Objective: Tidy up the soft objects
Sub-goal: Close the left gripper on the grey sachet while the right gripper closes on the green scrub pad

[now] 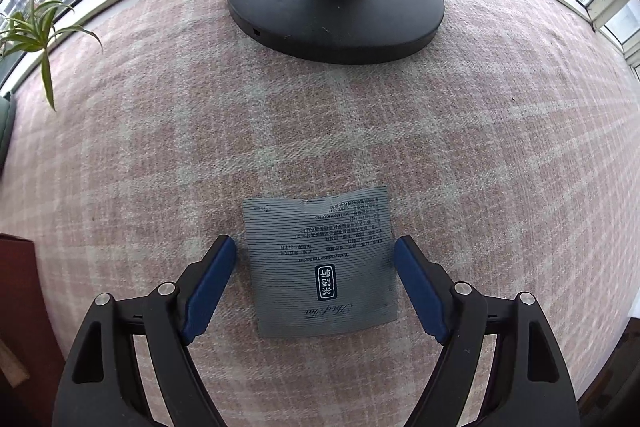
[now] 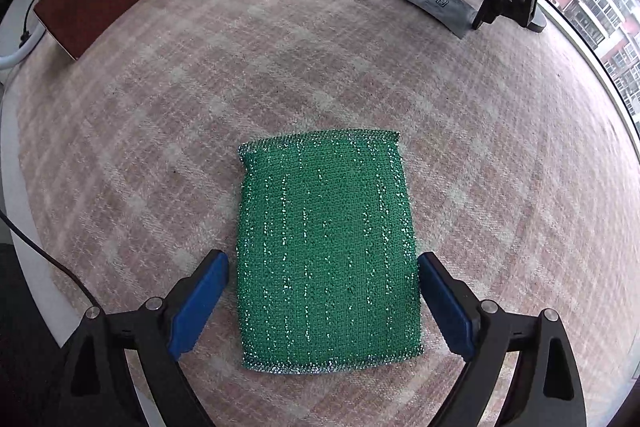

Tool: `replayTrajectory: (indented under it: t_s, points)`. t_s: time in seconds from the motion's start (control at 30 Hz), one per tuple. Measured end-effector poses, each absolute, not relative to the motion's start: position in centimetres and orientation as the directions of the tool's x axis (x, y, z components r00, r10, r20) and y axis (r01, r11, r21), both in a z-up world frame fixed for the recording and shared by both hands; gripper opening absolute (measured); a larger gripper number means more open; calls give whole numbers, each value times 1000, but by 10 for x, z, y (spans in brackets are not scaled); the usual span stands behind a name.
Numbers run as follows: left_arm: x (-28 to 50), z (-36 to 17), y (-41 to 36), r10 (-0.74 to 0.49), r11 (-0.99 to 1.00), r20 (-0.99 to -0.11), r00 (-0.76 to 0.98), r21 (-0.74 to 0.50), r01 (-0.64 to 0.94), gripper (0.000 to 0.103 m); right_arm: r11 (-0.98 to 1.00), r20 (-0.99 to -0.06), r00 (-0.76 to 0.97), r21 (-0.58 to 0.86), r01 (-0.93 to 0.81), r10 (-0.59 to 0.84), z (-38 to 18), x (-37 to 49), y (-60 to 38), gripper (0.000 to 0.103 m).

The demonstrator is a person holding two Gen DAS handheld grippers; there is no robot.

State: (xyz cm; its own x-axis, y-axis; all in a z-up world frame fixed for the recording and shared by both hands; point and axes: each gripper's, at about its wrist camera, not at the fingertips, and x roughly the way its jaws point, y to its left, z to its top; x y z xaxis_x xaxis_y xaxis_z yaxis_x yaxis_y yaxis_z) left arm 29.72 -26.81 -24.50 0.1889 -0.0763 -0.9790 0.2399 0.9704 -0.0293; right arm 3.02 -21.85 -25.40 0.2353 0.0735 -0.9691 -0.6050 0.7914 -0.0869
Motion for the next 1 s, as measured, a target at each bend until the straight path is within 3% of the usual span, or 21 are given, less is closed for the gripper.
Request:
replayTrajectory:
  t_s: [0.33, 0.5, 0.67, 1.0]
  points:
    - [279, -244, -241, -104, 968, -973, 207, -52, 245, 60, 842, -974, 207, -32, -538, 95, -260, 56, -236, 93]
    - [274, -248, -225, -109, 967, -972, 210, -55, 247, 58, 856, -972, 212, -27, -515, 97, -246, 82, -255, 79]
    - [273, -248, -211, -126, 968, -969, 212, -73, 241, 50, 876, -970, 223, -20, -483, 101, -239, 98, -265, 77]
    - [276, -246, -181, -172, 970, -964, 204, -130, 206, 45, 913, -960, 253, 7, -409, 121, -232, 114, -300, 74]
